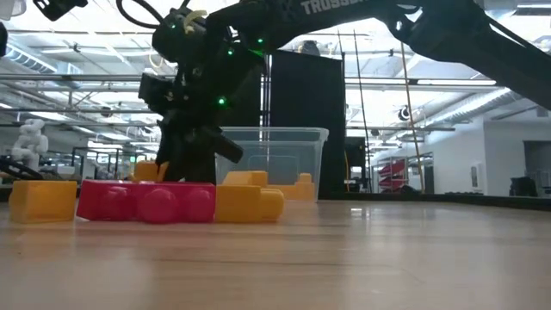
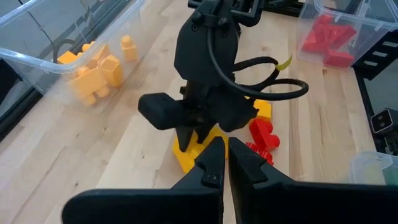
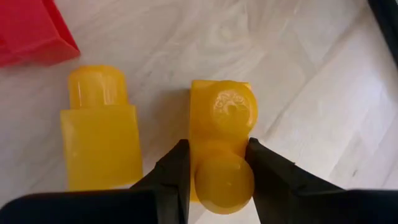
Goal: Sort blocks
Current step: Put the yellow game piece into the top transparent bin
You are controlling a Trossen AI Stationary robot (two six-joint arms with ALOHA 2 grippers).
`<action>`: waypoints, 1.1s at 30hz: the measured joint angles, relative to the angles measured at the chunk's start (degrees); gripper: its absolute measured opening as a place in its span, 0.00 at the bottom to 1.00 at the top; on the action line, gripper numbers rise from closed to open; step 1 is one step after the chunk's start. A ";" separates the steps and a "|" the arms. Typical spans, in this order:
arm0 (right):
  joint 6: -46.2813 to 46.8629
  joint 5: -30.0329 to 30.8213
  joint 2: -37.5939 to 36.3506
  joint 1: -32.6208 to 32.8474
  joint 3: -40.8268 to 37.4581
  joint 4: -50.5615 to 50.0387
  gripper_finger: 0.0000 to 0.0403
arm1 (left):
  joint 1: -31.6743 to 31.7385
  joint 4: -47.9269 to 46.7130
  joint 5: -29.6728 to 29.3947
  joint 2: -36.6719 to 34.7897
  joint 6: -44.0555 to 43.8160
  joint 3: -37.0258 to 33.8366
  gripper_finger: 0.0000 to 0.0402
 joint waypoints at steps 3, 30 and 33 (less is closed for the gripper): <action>4.03 -0.01 -0.81 -0.01 -0.11 -1.68 0.27 | -0.01 0.00 0.00 0.00 0.00 0.00 0.01; 29.55 1.98 -24.33 -10.13 -0.07 -2.10 0.27 | 0.01 0.44 0.02 0.06 0.04 0.00 0.01; 32.52 3.66 -25.43 -12.71 -0.07 -1.39 0.27 | 0.00 0.46 0.02 0.06 0.02 0.00 0.01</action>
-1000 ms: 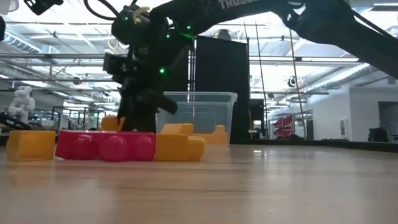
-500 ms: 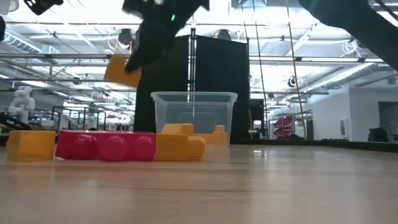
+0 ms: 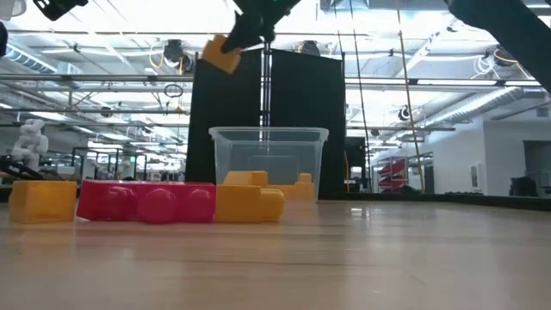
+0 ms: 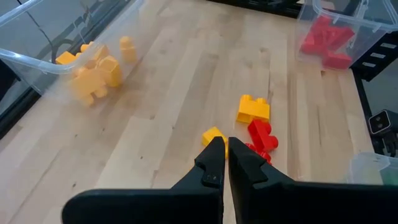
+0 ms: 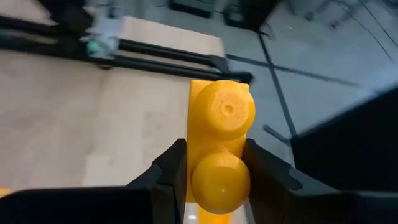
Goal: Sort blocks
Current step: Put the yellow game piece into the top transparent bin
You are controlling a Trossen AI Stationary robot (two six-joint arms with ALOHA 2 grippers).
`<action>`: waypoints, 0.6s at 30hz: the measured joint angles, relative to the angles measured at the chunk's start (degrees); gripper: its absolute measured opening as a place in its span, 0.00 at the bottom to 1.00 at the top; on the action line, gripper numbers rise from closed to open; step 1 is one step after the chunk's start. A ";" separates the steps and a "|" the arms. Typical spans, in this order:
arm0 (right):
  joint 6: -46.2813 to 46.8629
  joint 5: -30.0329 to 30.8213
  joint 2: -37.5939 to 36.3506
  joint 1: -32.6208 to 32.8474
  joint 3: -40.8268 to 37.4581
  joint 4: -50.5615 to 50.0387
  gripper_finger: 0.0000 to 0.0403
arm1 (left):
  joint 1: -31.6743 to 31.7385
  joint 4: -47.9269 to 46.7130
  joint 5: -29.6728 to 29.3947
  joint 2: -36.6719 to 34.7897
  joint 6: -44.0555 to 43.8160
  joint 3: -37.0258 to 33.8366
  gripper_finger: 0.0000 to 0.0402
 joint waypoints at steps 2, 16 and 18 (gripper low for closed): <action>2.55 0.78 -0.35 -1.80 0.00 -0.08 0.27 | 0.01 0.04 0.02 0.00 -0.03 0.00 0.01; 21.29 0.66 1.14 -13.19 -0.02 -11.16 0.27 | 0.02 0.02 0.04 0.07 -1.46 0.00 0.01; 22.19 0.66 1.63 -14.01 -0.02 -13.15 0.27 | 0.00 0.00 0.04 0.07 -1.44 0.00 0.01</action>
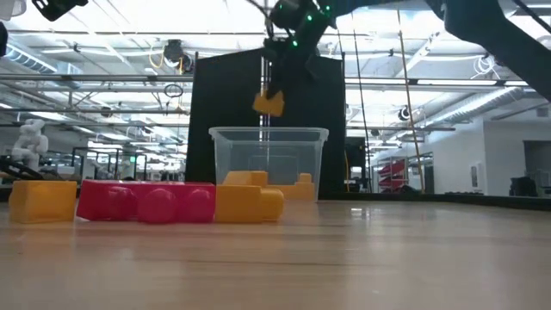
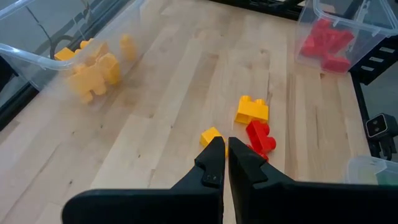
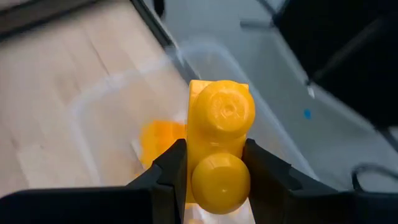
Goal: Sort blocks
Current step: Put the yellow game piece into the top transparent bin
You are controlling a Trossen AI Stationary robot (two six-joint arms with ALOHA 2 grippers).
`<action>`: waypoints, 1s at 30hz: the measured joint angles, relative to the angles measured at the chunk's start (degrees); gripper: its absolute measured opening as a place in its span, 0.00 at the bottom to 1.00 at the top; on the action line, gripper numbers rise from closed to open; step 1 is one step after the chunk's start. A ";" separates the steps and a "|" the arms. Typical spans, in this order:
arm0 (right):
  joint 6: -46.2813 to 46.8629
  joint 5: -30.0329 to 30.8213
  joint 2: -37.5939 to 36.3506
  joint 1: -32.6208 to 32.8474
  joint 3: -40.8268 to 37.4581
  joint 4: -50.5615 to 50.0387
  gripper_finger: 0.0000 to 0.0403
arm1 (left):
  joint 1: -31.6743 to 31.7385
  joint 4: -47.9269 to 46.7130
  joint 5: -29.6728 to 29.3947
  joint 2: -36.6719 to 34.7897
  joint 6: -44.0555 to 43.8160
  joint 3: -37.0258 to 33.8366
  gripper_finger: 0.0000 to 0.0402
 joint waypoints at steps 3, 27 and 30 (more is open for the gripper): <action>0.23 -0.07 1.41 -0.52 -0.02 -2.44 0.27 | 0.01 0.00 0.00 0.00 0.00 0.00 0.01; 6.51 -4.79 11.63 -0.35 -0.07 -4.91 0.27 | -0.01 -0.29 0.02 0.00 0.03 0.00 0.01; 6.51 -4.79 11.98 -0.37 -0.07 -4.97 0.27 | -0.01 -0.39 0.02 0.00 0.04 0.00 0.01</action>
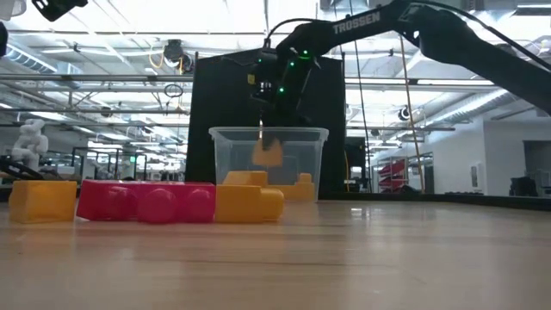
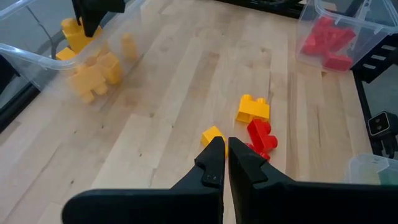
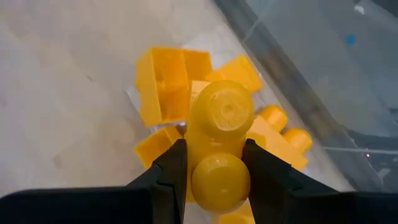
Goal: Sort blocks
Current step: Put the yellow game piece into the top transparent bin
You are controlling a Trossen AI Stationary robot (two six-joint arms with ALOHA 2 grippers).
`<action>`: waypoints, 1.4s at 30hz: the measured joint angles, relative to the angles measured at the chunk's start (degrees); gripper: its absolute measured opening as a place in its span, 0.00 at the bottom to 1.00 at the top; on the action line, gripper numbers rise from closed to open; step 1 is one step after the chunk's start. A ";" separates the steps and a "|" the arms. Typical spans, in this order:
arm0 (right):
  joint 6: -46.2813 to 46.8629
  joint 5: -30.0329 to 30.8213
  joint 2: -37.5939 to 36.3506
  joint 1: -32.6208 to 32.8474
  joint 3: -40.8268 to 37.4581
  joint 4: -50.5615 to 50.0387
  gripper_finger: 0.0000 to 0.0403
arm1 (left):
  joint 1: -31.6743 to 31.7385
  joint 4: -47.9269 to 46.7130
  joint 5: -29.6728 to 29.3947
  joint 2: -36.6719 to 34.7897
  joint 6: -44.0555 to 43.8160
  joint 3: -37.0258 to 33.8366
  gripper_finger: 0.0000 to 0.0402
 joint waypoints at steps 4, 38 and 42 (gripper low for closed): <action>-0.02 -0.01 0.19 -0.03 0.00 -0.40 0.35 | 0.01 -0.07 0.00 0.00 0.00 0.00 0.01; -31.20 -5.97 -15.60 20.60 0.11 12.76 0.54 | 0.00 -0.07 0.00 0.00 0.02 0.00 0.01; -34.61 -6.03 -11.86 23.95 0.11 15.16 0.54 | 0.00 -0.07 0.00 0.00 0.02 0.00 0.01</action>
